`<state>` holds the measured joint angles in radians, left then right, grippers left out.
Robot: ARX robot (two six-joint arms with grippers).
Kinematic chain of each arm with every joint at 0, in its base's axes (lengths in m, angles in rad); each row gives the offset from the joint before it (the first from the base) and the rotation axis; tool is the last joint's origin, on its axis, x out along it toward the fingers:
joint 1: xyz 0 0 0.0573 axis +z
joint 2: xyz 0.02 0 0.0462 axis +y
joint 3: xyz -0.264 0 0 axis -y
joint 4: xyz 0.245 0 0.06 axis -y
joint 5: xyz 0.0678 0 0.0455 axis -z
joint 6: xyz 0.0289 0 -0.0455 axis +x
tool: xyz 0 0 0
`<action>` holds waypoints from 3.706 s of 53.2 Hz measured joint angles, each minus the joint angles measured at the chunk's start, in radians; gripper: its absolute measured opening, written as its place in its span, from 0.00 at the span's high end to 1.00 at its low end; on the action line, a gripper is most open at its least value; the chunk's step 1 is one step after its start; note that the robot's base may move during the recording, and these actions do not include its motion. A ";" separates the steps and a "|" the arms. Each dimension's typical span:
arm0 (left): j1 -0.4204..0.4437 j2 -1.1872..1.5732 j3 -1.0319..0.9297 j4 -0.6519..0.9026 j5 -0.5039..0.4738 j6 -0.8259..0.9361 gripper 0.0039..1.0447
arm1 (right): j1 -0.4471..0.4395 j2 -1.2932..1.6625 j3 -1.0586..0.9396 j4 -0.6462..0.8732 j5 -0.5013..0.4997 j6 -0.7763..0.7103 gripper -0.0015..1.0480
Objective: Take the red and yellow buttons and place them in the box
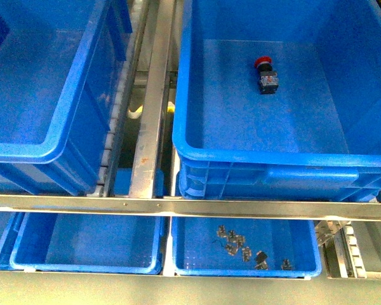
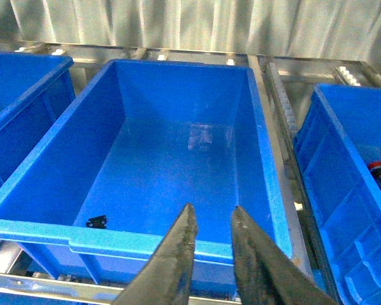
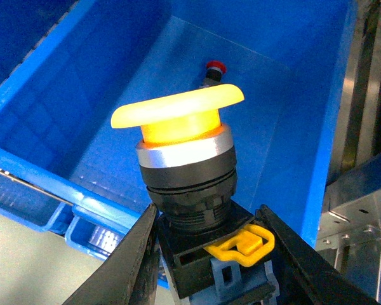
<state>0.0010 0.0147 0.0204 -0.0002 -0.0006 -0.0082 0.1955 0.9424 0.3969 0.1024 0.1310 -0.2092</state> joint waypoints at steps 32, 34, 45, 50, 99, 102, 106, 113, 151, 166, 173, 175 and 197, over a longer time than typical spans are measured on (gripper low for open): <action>0.000 0.000 0.000 0.000 0.000 0.001 0.07 | -0.093 1.004 0.620 0.266 0.056 -0.056 0.65; 0.000 0.000 0.000 0.000 0.000 0.001 0.07 | -0.097 1.061 0.686 0.250 0.071 -0.055 0.65; 0.000 0.000 0.000 0.000 0.000 0.001 0.07 | -0.118 1.366 1.100 0.104 0.149 -0.046 0.65; 0.000 0.000 0.000 0.000 0.000 0.001 0.07 | -0.125 1.449 1.234 0.041 0.159 -0.045 0.65; 0.000 0.000 0.000 0.000 0.000 0.001 0.07 | -0.165 0.839 0.623 0.186 -0.051 0.080 0.06; 0.000 0.000 0.000 0.000 0.000 0.002 0.07 | -0.168 0.724 0.517 0.150 -0.064 0.130 0.06; 0.000 0.000 0.000 0.000 0.000 0.002 0.07 | -0.183 0.529 0.360 0.058 -0.084 0.238 0.06; 0.000 0.000 0.000 0.000 0.000 0.001 0.07 | -0.241 0.210 0.204 -0.145 -0.114 0.409 0.06; 0.000 0.000 0.000 0.000 0.000 0.002 0.07 | -0.199 -0.323 -0.306 0.418 -0.131 0.214 0.96; 0.000 0.000 0.000 0.000 0.000 0.002 0.07 | -0.199 -0.454 -0.349 0.330 -0.131 0.213 0.96; 0.000 0.000 0.000 0.000 0.000 0.001 0.07 | -0.199 -0.509 -0.375 0.317 -0.131 0.213 0.96; 0.000 0.000 0.000 0.000 0.000 0.002 0.07 | -0.199 -0.522 -0.376 0.314 -0.132 0.212 0.96; 0.000 0.000 0.000 0.000 0.000 0.002 0.07 | -0.199 -0.714 -0.376 0.128 -0.131 0.212 0.96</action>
<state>0.0010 0.0147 0.0204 -0.0002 -0.0002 -0.0067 -0.0036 0.2283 0.0212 0.2306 0.0002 0.0032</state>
